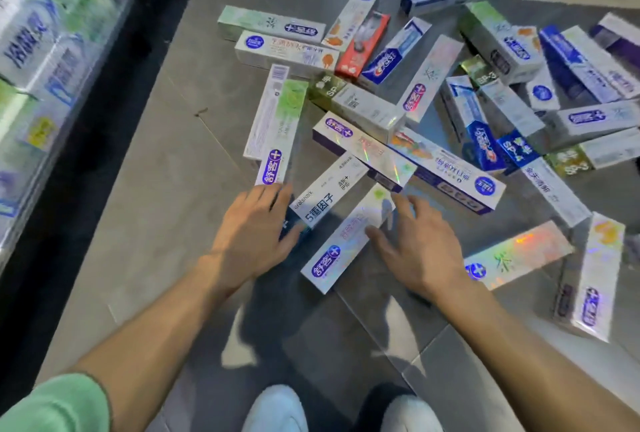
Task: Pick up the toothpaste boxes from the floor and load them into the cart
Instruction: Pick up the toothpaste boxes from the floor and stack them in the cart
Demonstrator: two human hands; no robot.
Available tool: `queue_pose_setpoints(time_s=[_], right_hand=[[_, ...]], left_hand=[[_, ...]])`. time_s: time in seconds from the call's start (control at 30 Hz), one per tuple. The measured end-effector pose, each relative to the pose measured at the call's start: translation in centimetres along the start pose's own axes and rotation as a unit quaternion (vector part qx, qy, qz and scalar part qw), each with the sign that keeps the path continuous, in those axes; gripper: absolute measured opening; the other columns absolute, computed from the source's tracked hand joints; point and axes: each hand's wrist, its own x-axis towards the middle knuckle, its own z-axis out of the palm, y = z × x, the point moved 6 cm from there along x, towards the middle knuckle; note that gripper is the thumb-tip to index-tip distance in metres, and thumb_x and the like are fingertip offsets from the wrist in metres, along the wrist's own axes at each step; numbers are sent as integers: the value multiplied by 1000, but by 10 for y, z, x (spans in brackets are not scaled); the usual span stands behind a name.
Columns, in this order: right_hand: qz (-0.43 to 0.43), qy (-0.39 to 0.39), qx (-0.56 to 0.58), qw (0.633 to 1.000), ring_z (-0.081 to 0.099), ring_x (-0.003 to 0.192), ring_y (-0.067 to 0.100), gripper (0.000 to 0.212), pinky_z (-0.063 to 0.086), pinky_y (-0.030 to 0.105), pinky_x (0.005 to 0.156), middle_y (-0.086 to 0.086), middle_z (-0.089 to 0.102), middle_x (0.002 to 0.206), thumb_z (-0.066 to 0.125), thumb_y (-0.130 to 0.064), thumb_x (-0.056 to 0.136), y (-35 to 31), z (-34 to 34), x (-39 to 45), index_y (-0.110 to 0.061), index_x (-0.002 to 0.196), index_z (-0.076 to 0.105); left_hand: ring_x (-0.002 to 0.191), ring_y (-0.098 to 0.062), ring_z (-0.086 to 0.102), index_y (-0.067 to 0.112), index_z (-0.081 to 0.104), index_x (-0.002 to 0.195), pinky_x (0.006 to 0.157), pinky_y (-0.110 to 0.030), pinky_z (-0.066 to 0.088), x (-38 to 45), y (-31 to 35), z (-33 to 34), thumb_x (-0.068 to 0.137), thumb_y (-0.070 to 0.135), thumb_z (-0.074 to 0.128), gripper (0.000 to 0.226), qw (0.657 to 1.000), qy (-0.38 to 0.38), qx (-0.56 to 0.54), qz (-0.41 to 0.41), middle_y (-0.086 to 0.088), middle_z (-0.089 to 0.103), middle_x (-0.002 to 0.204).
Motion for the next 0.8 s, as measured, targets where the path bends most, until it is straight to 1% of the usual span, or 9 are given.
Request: queue_pose_setpoints(time_s=[0.1,0.17,0.27,0.3,0.37,0.43,0.5,0.63,0.8], right_hand=[[3,-24,27,999,47,127,32,70,42,41,101,8,45,143,43,-63,96,-6,21,-10,-19,150,33],[21,-34,50,998,49,126,32,70,44,41,98,8,48,143,42,-62,96,-5,33,-9,-18,149,32],[43,-43,78,995,52,125,34,74,45,43,96,8,54,142,43,-61,97,-7,45,-5,-16,153,26],[47,-44,90,994,54,124,34,75,45,43,96,8,55,142,44,-61,97,-9,46,-5,-16,153,25],[49,-33,118,991,57,120,33,70,47,43,92,5,58,137,47,-60,96,-12,46,-3,-19,149,30],[52,-24,130,990,58,116,31,59,46,41,88,3,61,132,50,-60,94,-12,48,-1,-24,140,39],[48,-22,139,989,57,114,30,54,45,41,87,1,61,130,52,-59,92,-11,53,1,-25,133,42],[58,-24,150,987,53,116,28,63,47,41,91,0,60,129,53,-64,86,-17,63,7,-25,134,42],[72,-18,139,987,49,122,28,72,42,40,98,5,56,132,59,-64,84,-29,70,1,-18,137,43]], left_hand=[[108,-30,59,7,55,130,93,-41,48,12,19,3,90,48,54,57,998,32,-34,33,-11,62,123],[113,-29,57,8,46,141,96,-41,47,26,31,14,94,51,54,64,999,6,-33,39,-11,58,131],[119,-31,53,9,31,152,97,-41,43,36,40,31,96,54,50,74,999,-31,-31,-12,-13,52,137],[119,-31,52,10,27,153,96,-41,43,34,41,33,97,53,50,75,997,-39,-59,-43,-14,53,136],[118,-29,52,13,20,154,88,-40,45,25,39,38,97,54,50,76,986,-60,-113,-111,-12,53,133],[113,-27,55,16,24,150,81,-39,45,13,39,42,94,60,53,76,976,-73,-132,-158,-9,54,127],[109,-27,57,17,34,140,80,-39,46,6,37,43,89,63,58,72,963,-57,-162,-206,-7,55,122],[108,-26,57,17,46,124,80,-38,47,-4,33,46,86,60,63,60,937,-38,-220,-269,-3,56,116],[106,-26,57,19,47,120,78,-37,46,-24,23,47,88,58,63,53,888,-9,-304,-345,-3,58,114]])
